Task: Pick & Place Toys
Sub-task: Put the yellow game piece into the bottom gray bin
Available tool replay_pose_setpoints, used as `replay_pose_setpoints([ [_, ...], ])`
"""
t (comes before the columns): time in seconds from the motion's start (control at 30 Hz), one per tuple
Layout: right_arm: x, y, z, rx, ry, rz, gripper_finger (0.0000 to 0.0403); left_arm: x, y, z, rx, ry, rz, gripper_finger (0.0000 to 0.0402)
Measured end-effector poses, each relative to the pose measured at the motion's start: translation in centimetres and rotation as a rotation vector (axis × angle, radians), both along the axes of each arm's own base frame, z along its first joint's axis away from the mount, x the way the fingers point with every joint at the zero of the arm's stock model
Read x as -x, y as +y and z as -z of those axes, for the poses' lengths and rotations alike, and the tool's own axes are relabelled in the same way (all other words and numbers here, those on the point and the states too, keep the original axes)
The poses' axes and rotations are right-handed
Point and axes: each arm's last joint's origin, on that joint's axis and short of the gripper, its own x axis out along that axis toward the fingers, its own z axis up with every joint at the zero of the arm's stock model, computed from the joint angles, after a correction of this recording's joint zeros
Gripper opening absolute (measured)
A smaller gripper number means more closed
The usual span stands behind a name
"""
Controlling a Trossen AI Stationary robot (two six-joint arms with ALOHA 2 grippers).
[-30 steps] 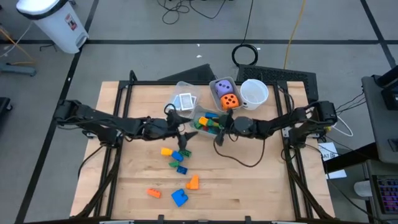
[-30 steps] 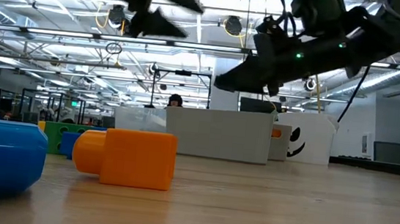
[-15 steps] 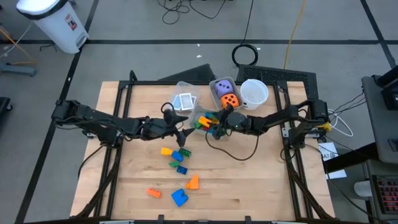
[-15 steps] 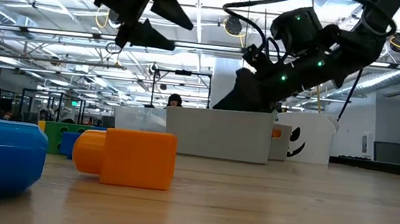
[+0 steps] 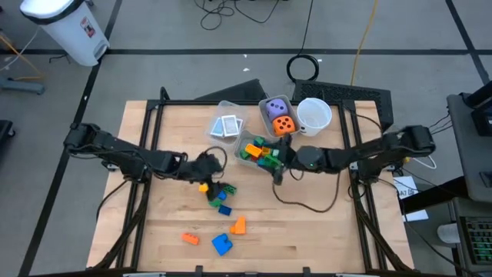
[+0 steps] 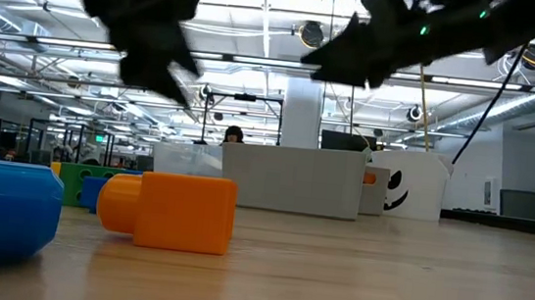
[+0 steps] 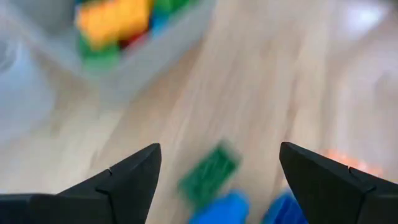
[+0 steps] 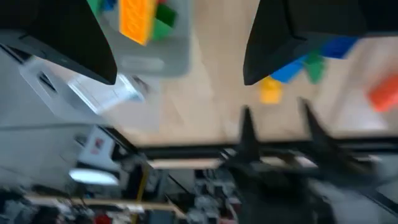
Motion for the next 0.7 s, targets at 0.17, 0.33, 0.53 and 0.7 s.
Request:
replay_pose_setpoints([
  [0.17, 0.7, 1.2, -1.2, 0.013, -0.042, -0.047, 0.0315, 2.2, -1.8, 2.7, -0.001, 0.263, 0.009, 0.0335],
  [0.33, 0.7, 1.3, -1.1, 0.033, -0.025, -0.057, 0.0309, 3.3, -2.5, 4.7, -0.138, 0.379, 0.084, 0.0335],
  [0.53, 0.6, 1.3, -0.9, 0.021, -0.020, -0.052, 0.0308, 3.7, -2.5, 5.2, -0.186, 0.442, 0.141, 0.0335],
  [0.7, 0.6, 1.3, -1.0, 0.020, -0.024, -0.052, 0.0308, 3.7, -2.3, 5.3, -0.230, 0.448, 0.148, 0.0335],
])
